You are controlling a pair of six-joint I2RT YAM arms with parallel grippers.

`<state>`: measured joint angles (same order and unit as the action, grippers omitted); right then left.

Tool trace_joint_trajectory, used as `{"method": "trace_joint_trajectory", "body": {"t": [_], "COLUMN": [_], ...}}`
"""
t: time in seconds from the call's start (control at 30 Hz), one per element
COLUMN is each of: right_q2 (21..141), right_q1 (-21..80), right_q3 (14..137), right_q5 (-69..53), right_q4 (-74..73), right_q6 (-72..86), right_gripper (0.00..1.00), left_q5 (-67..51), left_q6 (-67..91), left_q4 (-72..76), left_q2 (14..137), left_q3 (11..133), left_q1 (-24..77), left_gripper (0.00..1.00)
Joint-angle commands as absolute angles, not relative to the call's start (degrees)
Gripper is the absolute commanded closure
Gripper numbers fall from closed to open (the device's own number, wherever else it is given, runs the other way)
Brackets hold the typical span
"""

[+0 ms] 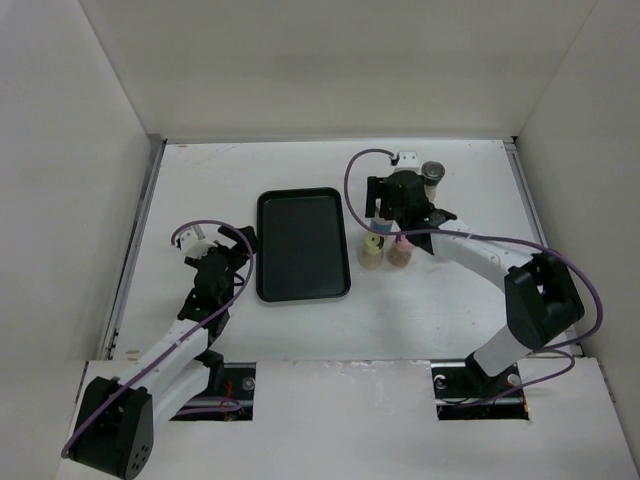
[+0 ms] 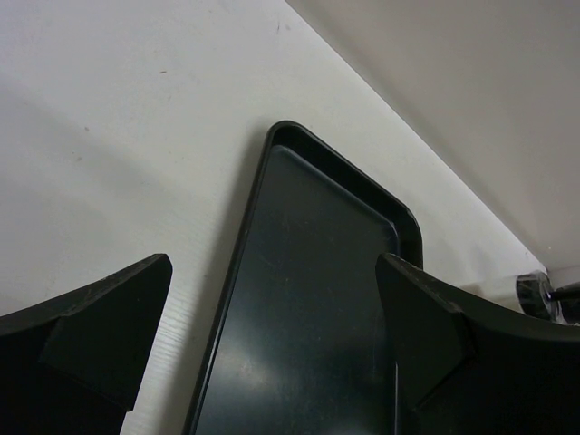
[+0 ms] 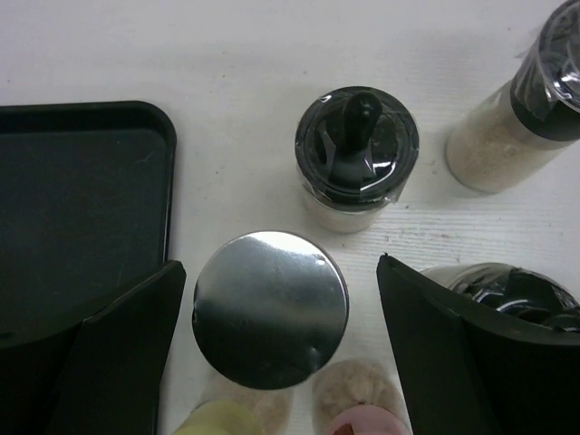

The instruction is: Organize the condiment bottles

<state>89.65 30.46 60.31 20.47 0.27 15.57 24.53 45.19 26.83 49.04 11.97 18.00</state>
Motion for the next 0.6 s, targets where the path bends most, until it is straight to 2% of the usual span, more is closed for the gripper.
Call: {"method": "trace_joint_trajectory", "body": {"t": [0.0, 0.1, 0.17, 0.27, 0.57], "right_q2": [91.4, 92.7, 92.1, 89.7, 84.4], "right_q1": [30.7, 30.7, 31.0, 31.4, 37.7], "right_q3": [63.8, 64.9, 65.0, 64.9, 69.2], "right_q5": [19.8, 20.7, 21.6, 23.8, 27.9], "right_q4": [2.5, 1.1, 1.1, 2.4, 11.4], "right_q6": [15.3, 15.3, 15.1, 14.8, 8.4], "right_gripper": [0.09, 0.19, 0.33, 0.43, 0.45], "left_q5": [23.6, 23.9, 24.2, 23.6, 24.8], "left_q6": [45.0, 44.8, 45.2, 45.2, 45.9], "left_q4": [29.7, 29.7, 30.0, 30.0, 30.0], "left_q2": [48.1, 47.0, 47.1, 48.3, 47.0], "left_q3": [11.2, 10.9, 10.6, 11.0, 9.8], "left_q1": [17.4, 17.4, 17.2, 17.1, 15.6], "left_gripper": [0.00, 0.00, 0.00, 0.00, 0.00]}}
